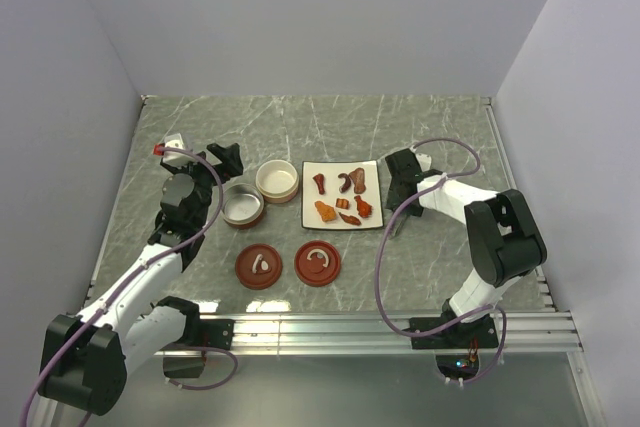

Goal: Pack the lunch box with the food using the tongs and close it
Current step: Grab the clamp with the right arm

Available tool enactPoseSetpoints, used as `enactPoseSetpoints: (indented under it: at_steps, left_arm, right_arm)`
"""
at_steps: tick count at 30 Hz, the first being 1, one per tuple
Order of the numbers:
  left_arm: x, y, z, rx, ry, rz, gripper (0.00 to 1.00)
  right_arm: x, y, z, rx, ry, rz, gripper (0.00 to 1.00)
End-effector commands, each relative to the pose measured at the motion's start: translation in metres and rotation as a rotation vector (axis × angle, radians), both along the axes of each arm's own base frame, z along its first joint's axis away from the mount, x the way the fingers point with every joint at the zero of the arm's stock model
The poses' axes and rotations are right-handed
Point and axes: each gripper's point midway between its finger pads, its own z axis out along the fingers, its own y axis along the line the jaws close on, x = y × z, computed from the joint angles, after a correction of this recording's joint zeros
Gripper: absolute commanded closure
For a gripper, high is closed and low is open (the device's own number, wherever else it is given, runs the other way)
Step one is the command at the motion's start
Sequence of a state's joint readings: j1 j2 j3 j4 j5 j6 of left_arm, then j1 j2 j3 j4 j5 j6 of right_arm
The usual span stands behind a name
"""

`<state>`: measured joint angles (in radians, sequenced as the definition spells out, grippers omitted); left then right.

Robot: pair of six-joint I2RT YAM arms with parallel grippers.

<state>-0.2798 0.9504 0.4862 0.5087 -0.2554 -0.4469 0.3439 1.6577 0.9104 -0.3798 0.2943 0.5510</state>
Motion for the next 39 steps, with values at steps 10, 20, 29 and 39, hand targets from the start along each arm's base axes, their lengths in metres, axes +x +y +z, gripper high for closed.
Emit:
enactPoseSetpoints:
  at_steps: [10, 20, 29, 39]
  left_arm:
    - [-0.006, -0.001, 0.019, -0.006, -0.070, -0.024, 0.01]
    - [-0.006, -0.002, 0.017, -0.007, -0.069, -0.025, 0.01]
    - [-0.005, -0.001, 0.016, -0.007, -0.069, -0.024, 0.01]
    - [-0.005, -0.001, 0.016, -0.011, -0.072, -0.024, 0.01]
  right_arm:
    - [0.011, -0.001, 0.002, -0.016, 0.002, 0.013, 0.42]
    - [0.031, 0.001, 0.062, 0.008, -0.168, 0.020, 0.38]
    - [0.032, 0.007, 0.073, 0.039, -0.202, 0.035, 0.50]
    - [0.043, 0.015, 0.136, 0.102, -0.366, 0.070, 0.49]
